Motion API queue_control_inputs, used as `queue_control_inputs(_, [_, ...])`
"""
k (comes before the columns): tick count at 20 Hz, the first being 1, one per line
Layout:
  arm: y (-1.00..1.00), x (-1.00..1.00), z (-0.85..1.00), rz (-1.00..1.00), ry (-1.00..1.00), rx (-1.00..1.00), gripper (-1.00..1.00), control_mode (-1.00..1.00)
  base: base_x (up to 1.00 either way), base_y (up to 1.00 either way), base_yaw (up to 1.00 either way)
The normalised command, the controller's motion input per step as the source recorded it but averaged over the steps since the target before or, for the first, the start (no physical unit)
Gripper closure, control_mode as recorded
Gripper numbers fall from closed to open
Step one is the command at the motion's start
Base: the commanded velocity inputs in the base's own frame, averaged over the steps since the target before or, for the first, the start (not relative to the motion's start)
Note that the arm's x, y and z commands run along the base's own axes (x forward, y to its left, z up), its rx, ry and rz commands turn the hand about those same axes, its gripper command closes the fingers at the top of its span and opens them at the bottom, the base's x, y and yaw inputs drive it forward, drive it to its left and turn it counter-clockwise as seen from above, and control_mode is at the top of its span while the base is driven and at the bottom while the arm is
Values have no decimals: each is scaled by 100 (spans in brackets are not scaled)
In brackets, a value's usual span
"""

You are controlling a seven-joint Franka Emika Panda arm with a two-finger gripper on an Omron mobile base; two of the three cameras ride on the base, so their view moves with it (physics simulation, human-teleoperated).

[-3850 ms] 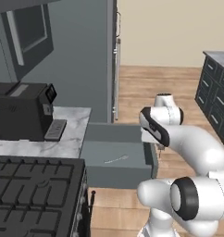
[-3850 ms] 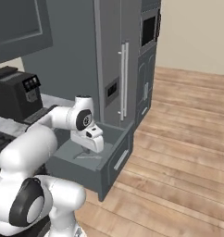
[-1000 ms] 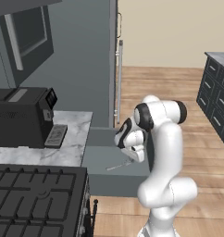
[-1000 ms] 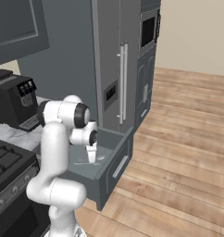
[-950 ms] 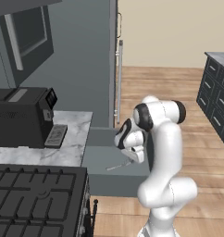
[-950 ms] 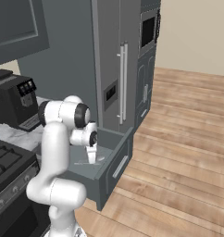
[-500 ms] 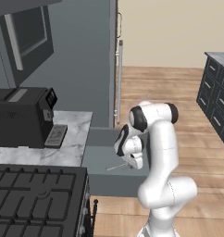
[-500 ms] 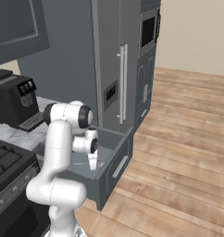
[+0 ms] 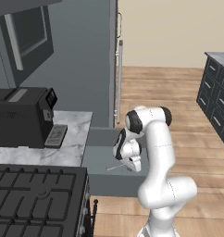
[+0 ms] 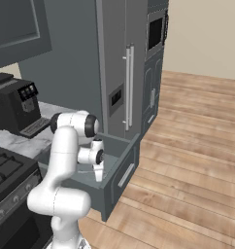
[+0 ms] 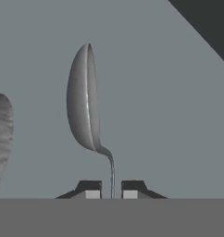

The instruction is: Organize the utensils by type. Pick up the wooden spoons from the counter and place them in the open cabinet. Then pick up the metallic utensils from the counter and place them in the open drawer.

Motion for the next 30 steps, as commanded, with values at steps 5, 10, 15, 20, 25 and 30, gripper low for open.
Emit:
queue_control_inputs(5, [-1,17,0,0,0,0,-100,-100,0,0,0])
queue_control_inputs(10, [0,12,34,1,0,3,-100,-100,0,0,0])
queue_control_inputs(15, [0,-1,71,10,0,6,-100,-100,0,0,0])
queue_control_inputs(20, [-2,-25,77,26,-3,1,-100,-100,0,0,0])
queue_control_inputs(25, [-1,-35,81,38,-11,0,-100,-100,0,0,0])
queue_control_inputs(30, [-1,-33,81,33,-12,0,-100,-100,0,0,0])
